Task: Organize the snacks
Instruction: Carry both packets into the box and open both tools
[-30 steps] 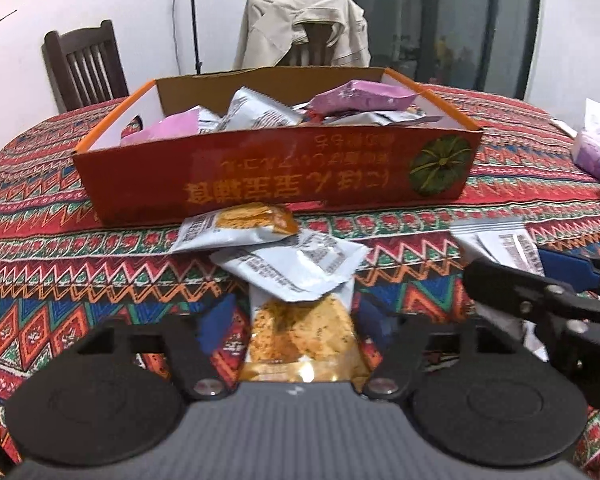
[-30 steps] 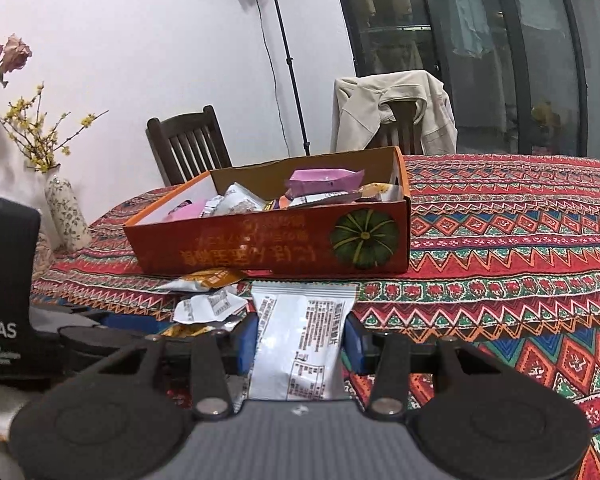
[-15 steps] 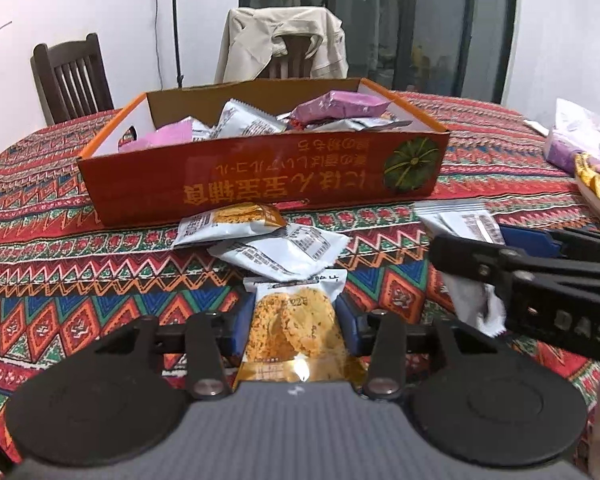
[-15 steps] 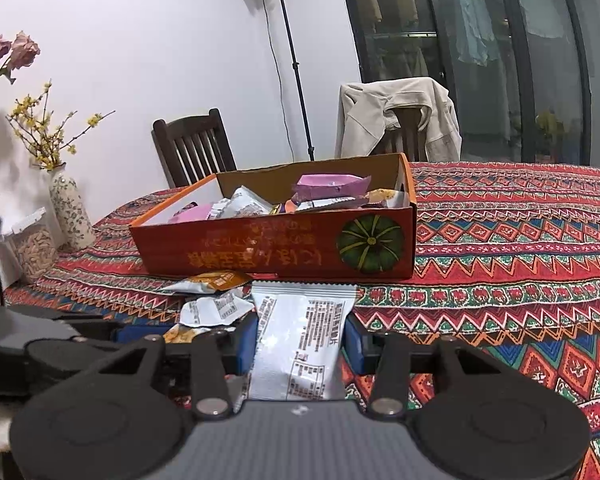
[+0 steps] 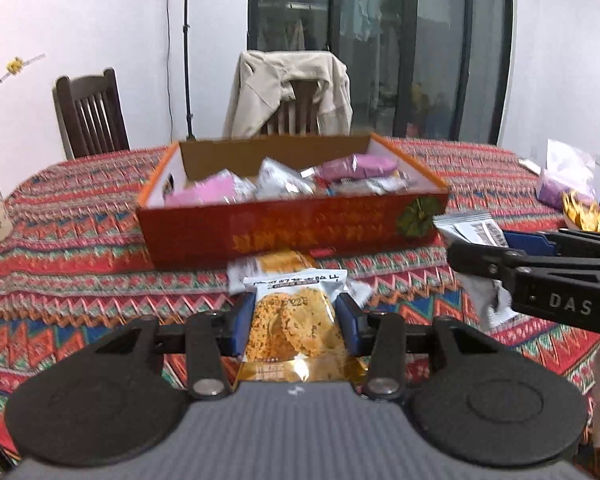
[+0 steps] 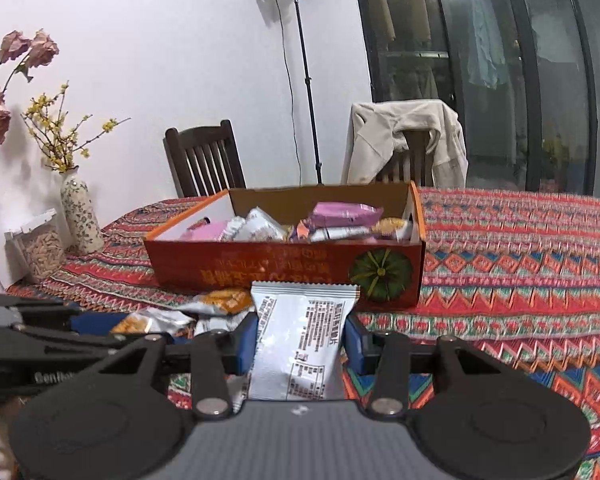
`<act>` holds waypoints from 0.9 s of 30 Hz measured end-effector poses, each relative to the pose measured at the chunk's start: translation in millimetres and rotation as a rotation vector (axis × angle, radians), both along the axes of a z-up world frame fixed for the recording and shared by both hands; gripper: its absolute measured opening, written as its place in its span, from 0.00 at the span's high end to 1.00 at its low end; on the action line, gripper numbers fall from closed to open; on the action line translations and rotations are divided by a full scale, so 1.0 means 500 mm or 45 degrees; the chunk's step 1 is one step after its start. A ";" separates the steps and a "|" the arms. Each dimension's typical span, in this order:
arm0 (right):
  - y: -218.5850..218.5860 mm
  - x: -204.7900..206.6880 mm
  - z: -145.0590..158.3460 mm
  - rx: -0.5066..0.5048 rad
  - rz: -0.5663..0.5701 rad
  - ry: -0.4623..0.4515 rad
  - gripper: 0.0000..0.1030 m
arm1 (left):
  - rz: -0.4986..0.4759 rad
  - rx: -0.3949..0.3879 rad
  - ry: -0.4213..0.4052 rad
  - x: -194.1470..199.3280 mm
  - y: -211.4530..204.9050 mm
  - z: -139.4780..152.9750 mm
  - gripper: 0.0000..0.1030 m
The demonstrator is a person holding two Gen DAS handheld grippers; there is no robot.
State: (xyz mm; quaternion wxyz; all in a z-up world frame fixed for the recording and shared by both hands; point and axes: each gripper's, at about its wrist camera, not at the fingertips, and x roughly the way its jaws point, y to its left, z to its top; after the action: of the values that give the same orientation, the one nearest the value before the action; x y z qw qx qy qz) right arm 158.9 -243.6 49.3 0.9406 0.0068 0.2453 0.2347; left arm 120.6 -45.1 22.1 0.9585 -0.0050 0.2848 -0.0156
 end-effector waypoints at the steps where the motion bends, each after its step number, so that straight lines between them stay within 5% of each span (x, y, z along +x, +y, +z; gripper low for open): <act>1: 0.001 -0.001 0.009 -0.008 0.000 -0.015 0.58 | 0.003 -0.002 -0.015 0.002 0.005 0.009 0.56; 13: 0.048 0.045 0.111 -0.100 0.010 -0.165 0.58 | 0.050 0.031 -0.149 0.087 0.045 0.108 0.56; 27: 0.118 0.230 0.158 -0.012 -0.074 -0.171 0.58 | 0.168 -0.043 -0.218 0.251 0.083 0.158 0.56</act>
State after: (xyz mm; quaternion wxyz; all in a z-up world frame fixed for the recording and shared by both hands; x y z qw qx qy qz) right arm 273.9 -184.5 128.4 0.9614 -0.0062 0.1826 0.2060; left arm 246.1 -3.4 101.1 0.9780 -0.0386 0.2004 0.0424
